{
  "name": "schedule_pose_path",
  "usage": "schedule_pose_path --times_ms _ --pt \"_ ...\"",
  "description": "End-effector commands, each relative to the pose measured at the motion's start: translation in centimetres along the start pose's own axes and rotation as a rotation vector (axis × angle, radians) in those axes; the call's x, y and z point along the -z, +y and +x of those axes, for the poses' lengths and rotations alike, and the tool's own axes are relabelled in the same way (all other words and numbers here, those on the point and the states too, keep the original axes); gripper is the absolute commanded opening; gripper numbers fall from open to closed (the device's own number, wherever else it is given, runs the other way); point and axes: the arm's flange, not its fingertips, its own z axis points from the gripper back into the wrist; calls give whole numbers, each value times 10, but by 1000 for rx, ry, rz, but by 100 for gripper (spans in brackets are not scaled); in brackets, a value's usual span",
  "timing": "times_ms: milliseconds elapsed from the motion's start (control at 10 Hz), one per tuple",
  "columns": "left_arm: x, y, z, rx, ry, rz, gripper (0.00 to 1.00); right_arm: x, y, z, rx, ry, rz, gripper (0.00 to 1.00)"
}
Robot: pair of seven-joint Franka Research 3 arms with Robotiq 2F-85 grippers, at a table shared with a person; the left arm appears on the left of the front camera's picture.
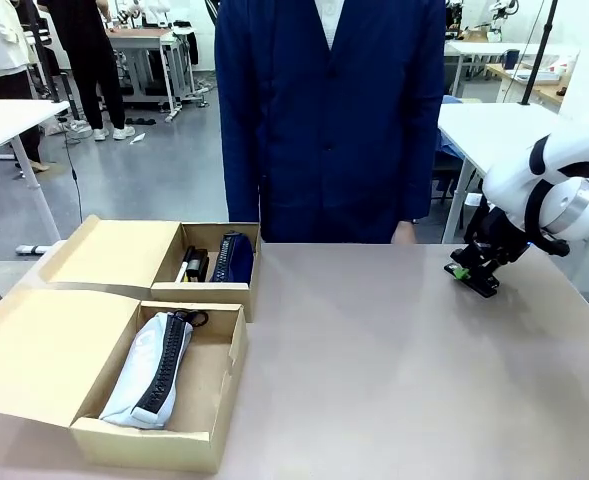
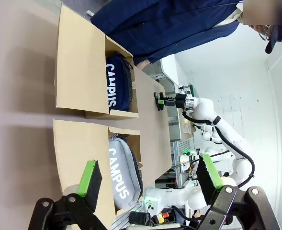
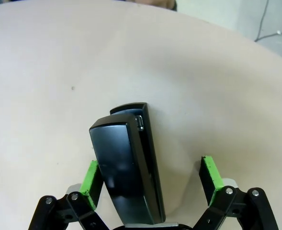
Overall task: Place items inside the box.
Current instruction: Pick up a Pencil pouch or Stapler and place it inside the Mailer Box closest to the robot.
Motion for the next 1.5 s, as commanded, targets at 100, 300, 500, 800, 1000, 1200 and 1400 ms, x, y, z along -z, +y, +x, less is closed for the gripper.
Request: schedule_pose_path --times_ms 100,300,500,800,1000,1200,1400 --pt "-1 -2 -1 21 -6 -17 100 -1 8 3 39 22 -40 43" --pt "-1 -2 -1 21 -6 -17 100 -2 7 2 45 16 -43 0" --pt "-1 -2 -1 21 -6 -17 100 -2 7 2 40 23 -45 0" --pt "-1 -2 -1 21 -6 -17 100 -3 6 0 41 44 -42 0" --pt "-1 -2 -1 21 -6 -17 100 -4 8 -1 48 52 -46 0" --pt "-1 -2 -1 21 -6 -17 100 -30 20 -6 99 17 -3 0" --pt "-1 -2 -1 21 -6 -17 100 -115 65 -35 271 -60 25 0"
